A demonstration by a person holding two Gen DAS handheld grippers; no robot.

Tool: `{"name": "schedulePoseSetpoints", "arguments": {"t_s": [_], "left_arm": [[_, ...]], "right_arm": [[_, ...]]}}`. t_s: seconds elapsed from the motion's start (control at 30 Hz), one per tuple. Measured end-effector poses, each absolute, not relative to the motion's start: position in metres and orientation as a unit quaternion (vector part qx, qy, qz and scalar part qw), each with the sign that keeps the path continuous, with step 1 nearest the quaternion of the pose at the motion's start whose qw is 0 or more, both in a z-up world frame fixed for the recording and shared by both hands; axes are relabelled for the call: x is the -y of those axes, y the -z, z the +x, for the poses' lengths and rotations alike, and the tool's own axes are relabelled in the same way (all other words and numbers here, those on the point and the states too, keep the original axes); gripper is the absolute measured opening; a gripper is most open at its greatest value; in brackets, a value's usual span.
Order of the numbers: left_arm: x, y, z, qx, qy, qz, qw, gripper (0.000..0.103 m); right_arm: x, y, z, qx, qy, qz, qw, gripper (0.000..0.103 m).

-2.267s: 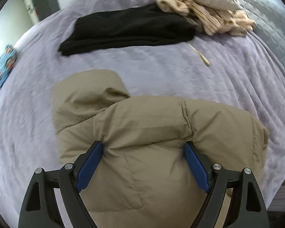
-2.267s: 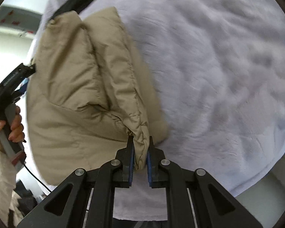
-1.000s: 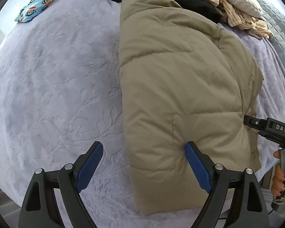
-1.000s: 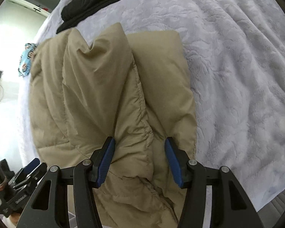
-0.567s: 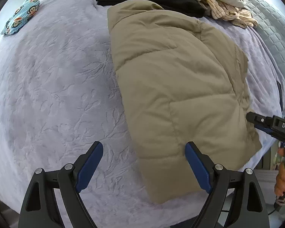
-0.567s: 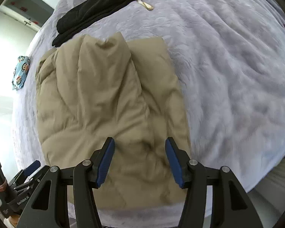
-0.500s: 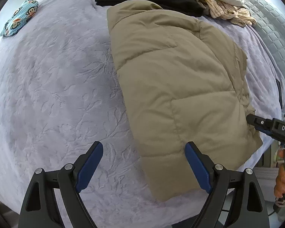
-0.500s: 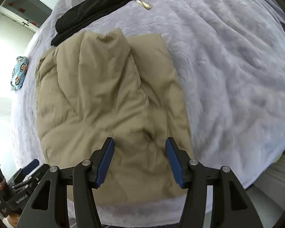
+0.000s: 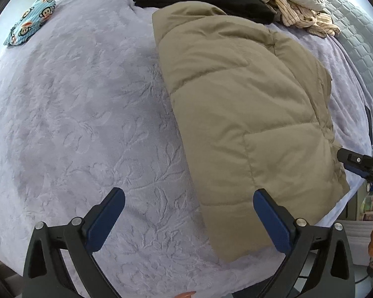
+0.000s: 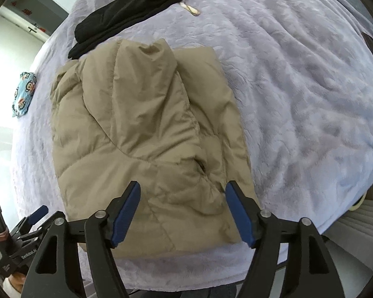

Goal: Fold large clothes
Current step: 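Move both open tools to the folded jacket's edge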

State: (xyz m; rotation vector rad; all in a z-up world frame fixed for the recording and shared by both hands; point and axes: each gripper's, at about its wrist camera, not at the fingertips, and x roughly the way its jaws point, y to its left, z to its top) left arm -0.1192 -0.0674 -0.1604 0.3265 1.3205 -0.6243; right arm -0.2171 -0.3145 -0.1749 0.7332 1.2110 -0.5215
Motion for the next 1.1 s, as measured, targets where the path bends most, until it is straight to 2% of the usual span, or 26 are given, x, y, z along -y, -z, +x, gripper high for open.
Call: {"name": "schedulePoseSetpoints", "arguments": {"t_s": [0.43,0.47,0.5,0.87,1.1], "left_arm": [[0.097,0.161,-0.105,-0.614,0.235,0.136,0.741,0.103],[0.099,0.161,-0.105,-0.615,0.234,0.136,0.740,0.103],[0.102,0.162,-0.105,-0.616,0.231,0.136,0.741,0.103],[0.116,0.168,-0.100,-0.629,0.230,0.124,0.732,0.103],[0.115,0.174,-0.080,-0.651,0.273,0.061,0.706,0.103]], "right_arm": [[0.361,0.192,-0.181,-0.587,0.164,0.328,0.722,0.085],[0.364,0.194,-0.181,-0.587,0.159,0.329,0.723,0.097],[0.366,0.195,-0.181,-0.587,0.156,0.328,0.723,0.103],[0.399,0.215,-0.184,-0.588,0.138,0.347,0.718,0.103],[0.417,0.232,-0.183,-0.600,0.100,0.390,0.691,0.103]]}}
